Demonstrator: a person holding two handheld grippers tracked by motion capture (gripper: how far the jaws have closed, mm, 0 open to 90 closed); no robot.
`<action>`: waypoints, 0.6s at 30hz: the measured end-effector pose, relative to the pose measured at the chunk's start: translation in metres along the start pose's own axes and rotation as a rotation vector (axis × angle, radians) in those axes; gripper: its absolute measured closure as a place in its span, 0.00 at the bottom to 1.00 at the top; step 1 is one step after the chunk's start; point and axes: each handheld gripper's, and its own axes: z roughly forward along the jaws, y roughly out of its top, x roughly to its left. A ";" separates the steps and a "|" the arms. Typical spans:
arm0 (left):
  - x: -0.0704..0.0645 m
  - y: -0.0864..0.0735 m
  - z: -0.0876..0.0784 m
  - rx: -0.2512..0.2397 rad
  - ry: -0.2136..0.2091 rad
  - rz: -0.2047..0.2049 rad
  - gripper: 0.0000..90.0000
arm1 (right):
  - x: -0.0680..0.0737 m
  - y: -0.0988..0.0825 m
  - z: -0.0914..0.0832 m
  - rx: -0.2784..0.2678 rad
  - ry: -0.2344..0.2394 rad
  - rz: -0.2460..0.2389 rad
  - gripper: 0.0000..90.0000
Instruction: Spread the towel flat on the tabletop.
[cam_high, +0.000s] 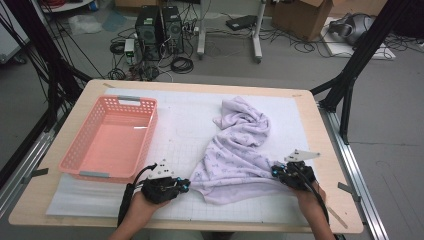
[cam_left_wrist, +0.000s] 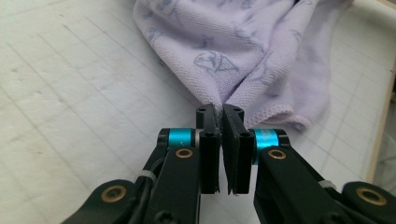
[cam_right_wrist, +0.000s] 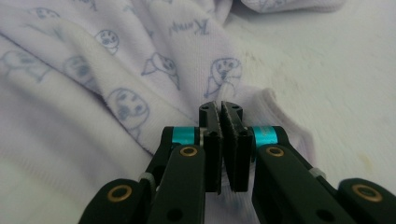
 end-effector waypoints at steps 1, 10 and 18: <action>-0.001 0.000 0.000 -0.003 -0.003 -0.002 0.93 | 0.001 -0.006 -0.007 -0.004 0.002 0.000 0.97; 0.009 0.014 0.009 -0.037 0.023 -0.050 0.63 | 0.002 -0.056 -0.055 0.028 0.004 0.026 0.97; 0.027 0.045 0.038 -0.102 0.030 -0.127 0.59 | -0.008 -0.062 -0.075 -0.110 0.038 0.103 0.79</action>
